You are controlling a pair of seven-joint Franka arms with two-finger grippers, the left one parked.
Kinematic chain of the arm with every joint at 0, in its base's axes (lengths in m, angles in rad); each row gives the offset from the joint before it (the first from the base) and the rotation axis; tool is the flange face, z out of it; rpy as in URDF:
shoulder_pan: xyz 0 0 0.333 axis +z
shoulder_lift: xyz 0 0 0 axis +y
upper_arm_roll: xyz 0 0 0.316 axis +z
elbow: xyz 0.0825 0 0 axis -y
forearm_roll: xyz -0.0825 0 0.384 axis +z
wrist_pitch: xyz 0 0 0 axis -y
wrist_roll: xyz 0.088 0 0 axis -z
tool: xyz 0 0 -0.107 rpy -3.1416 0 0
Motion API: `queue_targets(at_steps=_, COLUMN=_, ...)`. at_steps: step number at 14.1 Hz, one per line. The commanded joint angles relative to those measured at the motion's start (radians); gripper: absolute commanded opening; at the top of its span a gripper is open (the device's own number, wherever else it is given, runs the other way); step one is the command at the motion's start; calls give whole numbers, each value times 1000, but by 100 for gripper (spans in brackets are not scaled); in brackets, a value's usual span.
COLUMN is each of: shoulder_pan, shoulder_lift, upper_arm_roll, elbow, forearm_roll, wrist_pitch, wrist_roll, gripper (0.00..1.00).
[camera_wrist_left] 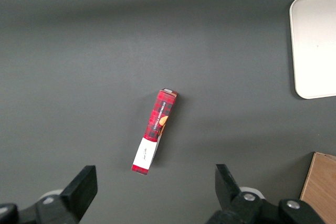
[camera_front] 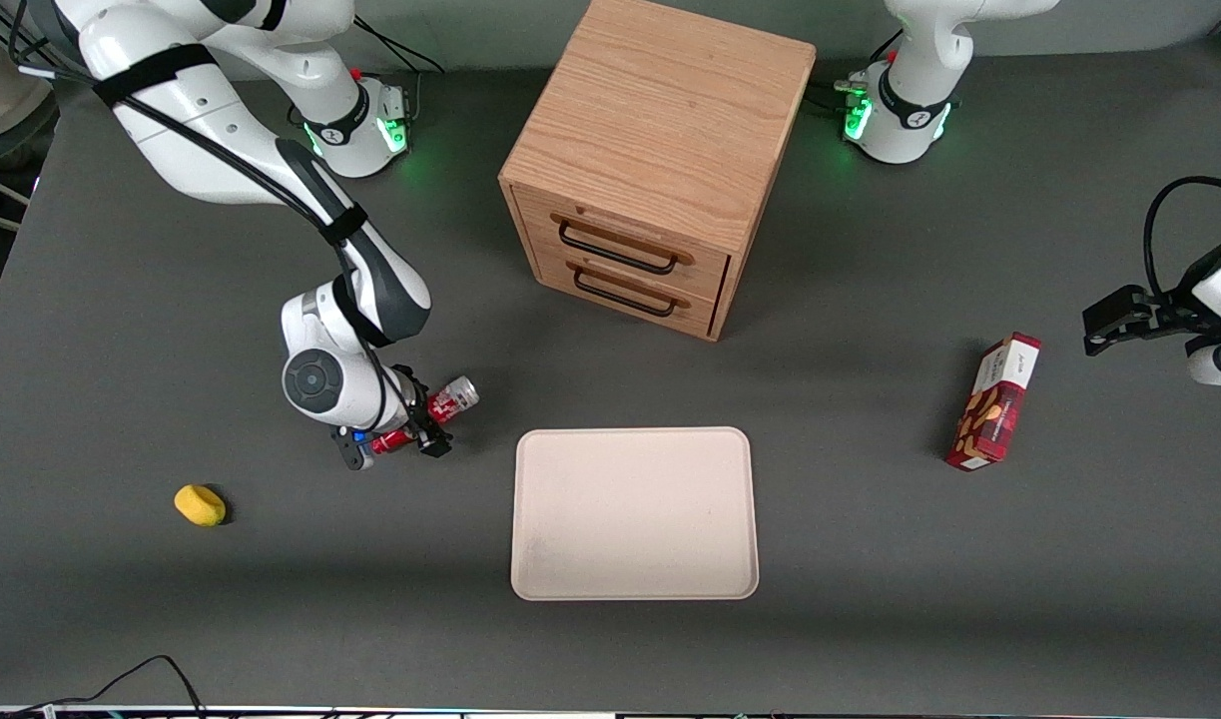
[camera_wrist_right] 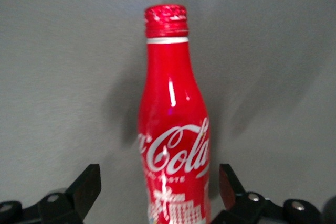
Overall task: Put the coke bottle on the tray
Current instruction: 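Close the right gripper around the bottle's body, then lift the bottle and carry it over the white tray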
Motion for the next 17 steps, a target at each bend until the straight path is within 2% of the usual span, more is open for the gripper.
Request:
queue_targets(at_steps=1, shoulder_pan=15, shoulder_lift=-6, upper_arm_roll=-9, elbow=-28, forearm_roll=-28, wrist_pitch=37, wrist_roll=41, gripper=100)
queue_targets(at_steps=3, shoulder_pan=15, shoulder_lift=-5, upper_arm_roll=-9, elbow=-29, forearm_roll=-28, wrist_pitch=37, wrist_roll=41, gripper=97)
queue_targets(at_steps=4, shoulder_pan=15, shoulder_lift=-3, upper_arm_roll=-9, elbow=-29, forearm_roll=-28, wrist_pitch=37, wrist_roll=41, gripper=85)
queue_targets(at_steps=5, shoulder_pan=15, shoulder_lift=-3, upper_arm_roll=-9, elbow=-29, forearm_roll=-28, wrist_pitch=37, wrist_roll=41, gripper=68)
queue_targets(at_steps=7, shoulder_pan=15, shoulder_lift=-5, upper_arm_roll=-9, elbow=-28, forearm_roll=-28, wrist_pitch=36, wrist_roll=39, gripper=29)
queue_targets(at_steps=8, shoulder_pan=14, shoulder_lift=-5, upper_arm_roll=-9, elbow=-29, forearm_roll=-28, wrist_pitch=36, wrist_roll=39, gripper=12)
queue_targets(at_steps=9, shoulder_pan=14, shoulder_lift=-9, upper_arm_roll=-9, elbow=-28, forearm_roll=-28, wrist_pitch=36, wrist_roll=36, gripper=3)
queue_targets(at_steps=10, shoulder_pan=15, shoulder_lift=-17, upper_arm_roll=-8, elbow=-26, forearm_roll=-28, wrist_pitch=31, wrist_roll=32, gripper=0)
queue_targets(at_steps=14, shoulder_pan=14, shoulder_lift=-57, upper_arm_roll=1, elbow=61, forearm_roll=-28, wrist_pitch=-39, wrist_roll=-3, gripper=0)
queue_targets(at_steps=17, shoulder_pan=12, shoulder_lift=-58, upper_arm_roll=14, elbow=246, forearm_roll=-25, wrist_pitch=-188, wrist_roll=-187, gripper=0)
